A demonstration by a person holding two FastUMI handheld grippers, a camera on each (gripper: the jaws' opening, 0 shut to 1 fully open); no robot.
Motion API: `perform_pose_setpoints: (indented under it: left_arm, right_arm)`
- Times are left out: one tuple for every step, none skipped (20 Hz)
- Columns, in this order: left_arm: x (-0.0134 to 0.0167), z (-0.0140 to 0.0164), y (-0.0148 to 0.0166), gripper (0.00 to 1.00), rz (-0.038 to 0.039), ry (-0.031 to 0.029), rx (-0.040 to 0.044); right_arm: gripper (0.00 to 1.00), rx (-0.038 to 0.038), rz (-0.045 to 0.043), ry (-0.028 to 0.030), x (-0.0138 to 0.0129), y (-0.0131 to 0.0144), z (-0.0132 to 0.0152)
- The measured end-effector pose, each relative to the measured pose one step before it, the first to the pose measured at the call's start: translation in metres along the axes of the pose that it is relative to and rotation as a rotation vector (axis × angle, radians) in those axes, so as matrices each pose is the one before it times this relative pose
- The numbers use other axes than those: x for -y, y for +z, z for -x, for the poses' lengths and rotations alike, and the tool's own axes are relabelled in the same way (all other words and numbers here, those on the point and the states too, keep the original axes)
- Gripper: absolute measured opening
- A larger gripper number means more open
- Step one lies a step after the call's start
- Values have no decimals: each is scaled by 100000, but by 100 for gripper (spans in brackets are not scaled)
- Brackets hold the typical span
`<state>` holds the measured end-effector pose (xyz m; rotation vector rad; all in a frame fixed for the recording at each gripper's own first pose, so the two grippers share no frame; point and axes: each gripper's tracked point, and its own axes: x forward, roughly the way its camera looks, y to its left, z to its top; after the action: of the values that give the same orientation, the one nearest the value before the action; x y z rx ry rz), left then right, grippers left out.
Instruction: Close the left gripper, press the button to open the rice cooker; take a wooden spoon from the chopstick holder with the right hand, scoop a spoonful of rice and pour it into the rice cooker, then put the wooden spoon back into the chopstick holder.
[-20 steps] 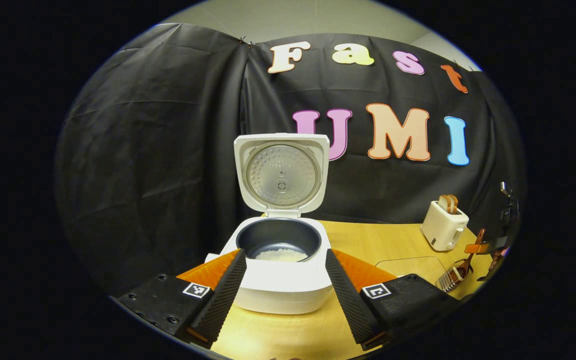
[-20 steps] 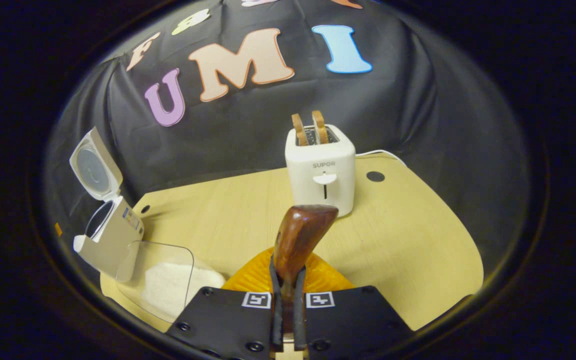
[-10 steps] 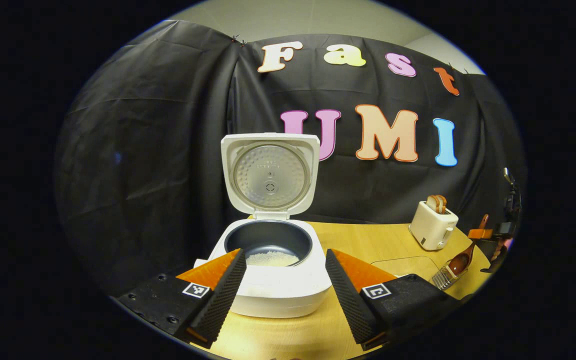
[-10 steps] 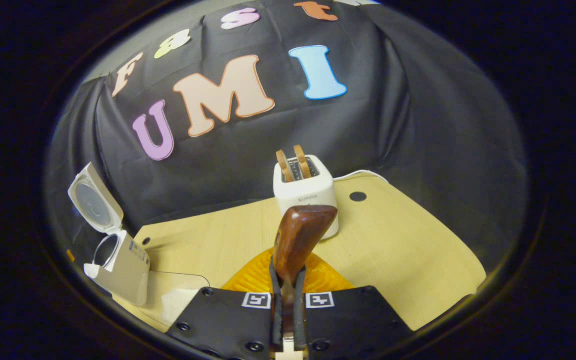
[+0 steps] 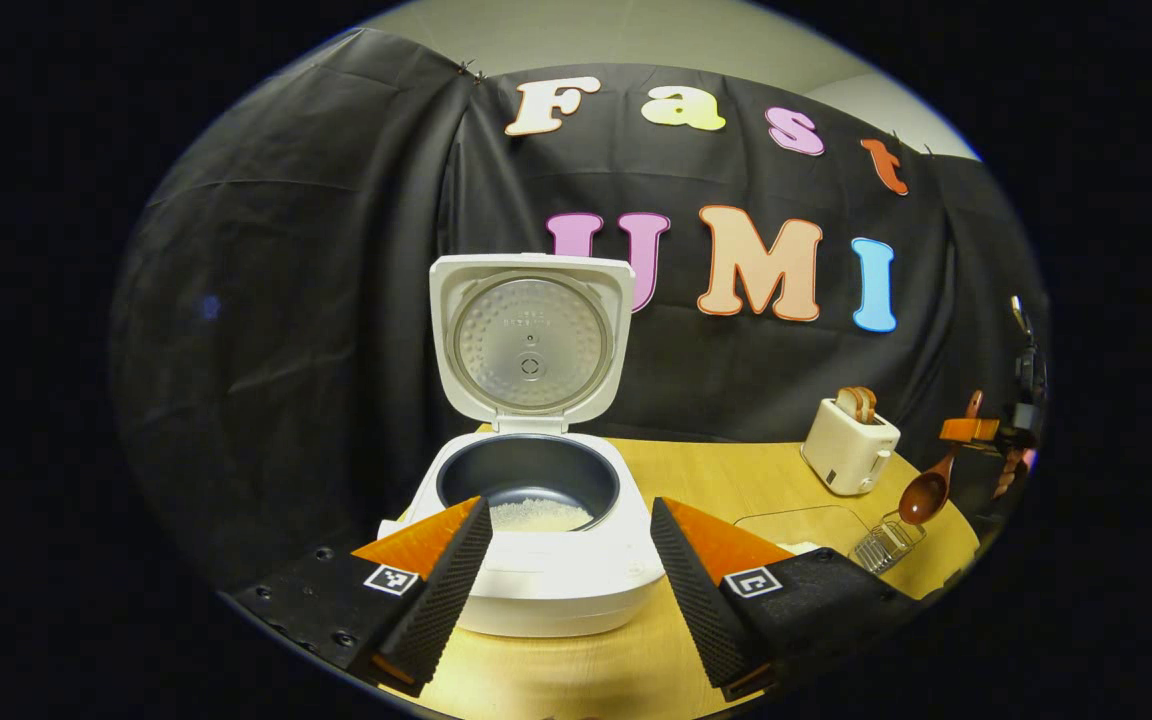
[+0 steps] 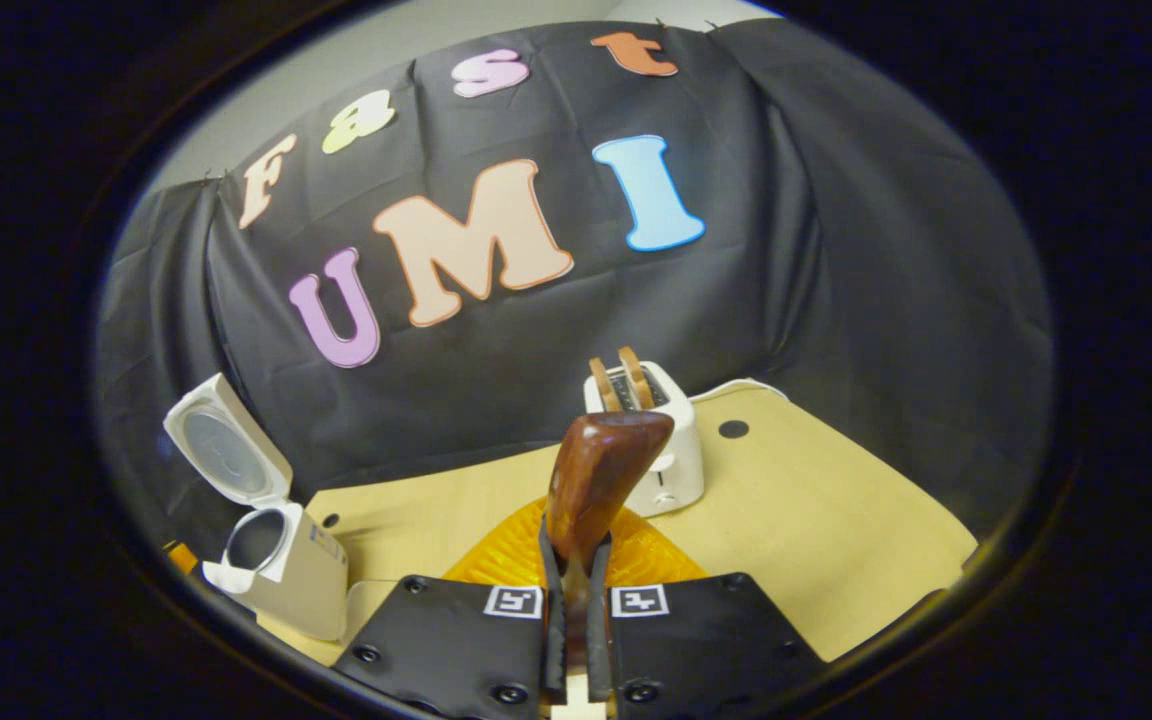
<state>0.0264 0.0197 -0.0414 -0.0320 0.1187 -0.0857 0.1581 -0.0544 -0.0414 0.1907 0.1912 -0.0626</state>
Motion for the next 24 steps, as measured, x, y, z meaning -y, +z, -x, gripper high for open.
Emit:
perform_pose_setpoints:
  left_arm:
    - [-312, 31, -107, 95, 182, -259, -159]
    - [-253, 21, -104, 95, 1, -235, -343]
    - [-260, 86, -318, 94, -524, -197, -410]
    - [-345, 63, -150, 94, -546, -58, -26]
    - [-325, 115, -212, 95, -436, 36, -466]
    - [-342, 137, -250, 94, -120, 102, -503]
    - [-336, 99, -135, 94, 123, 156, -357]
    - [-358, 42, -101, 95, 253, 334, -315]
    - [-415, 97, -72, 95, 391, 397, -10]
    - [-328, 122, 49, 95, 435, 293, 21]
    - [-236, 57, -34, 95, 321, 281, 42]
    - [-267, 63, 141, 95, 41, 165, 164]
    - [-160, -29, -16, 95, -12, 253, -124]
    - [-230, -35, 139, 94, -150, 148, 145]
    - [-142, 37, 257, 94, -82, -148, 596]
    - [-58, -31, 221, 94, -13, -469, 380]
    - [79, -148, -15, 94, -115, -489, -108]
    - [-47, -132, 17, 94, -216, -322, 7]
    - [-2, -159, -27, 94, -387, -402, -227]
    - [-48, -124, -168, 94, -536, -90, -465]
    - [11, -130, -142, 94, -339, -412, -456]
    - [157, -118, -106, 94, -178, -621, -506]
    - [82, -175, -205, 94, -196, -572, -607]
    - [-5, -164, -103, 94, -278, -487, -452]
  right_arm:
    - [11, -88, -320, 1617, -1138, -172, 142]
    - [10, -318, -229, 1657, -1197, -222, 41]
    - [10, -507, 239, 1569, -1147, -390, 30]
    - [11, -672, 863, 1638, -1215, -452, -14]
    - [11, -755, 1385, 1894, -1177, -588, -117]
    - [10, -1029, 1857, 1611, -1220, -739, -233]
    - [11, -1179, 1963, 1262, -1154, -747, -212]
    - [11, -867, 2260, 1051, -1052, -709, -319]
    - [11, -939, 2509, 678, -1026, -753, -330]
    - [11, -582, 2734, 223, -900, -700, -418]
    - [10, -879, 2949, 531, -927, -794, -408]
    - [11, -1468, 2127, 763, -957, -867, -432]
    - [10, -1435, 1310, 1159, -996, -858, -451]
    - [12, -1081, 1243, 769, -894, -679, -483]
    - [11, -447, 1719, -162, -488, -537, -433]
    - [12, -367, 2655, -1134, -338, -530, -400]
    - [12, -92, 3247, -1455, -237, -494, -358]
    - [11, -415, 3392, -1650, -146, -469, -359]
    - [11, -464, 3203, -1254, -197, -620, -272]
    - [11, -722, 2832, -963, -245, -548, -230]
    - [11, -1014, 2494, -969, -277, -902, -213]
    - [11, -841, 1805, -942, -108, -462, -159]
    - [10, -989, 1292, -869, -101, -380, -166]
    - [11, -820, 727, -487, -249, -406, -182]
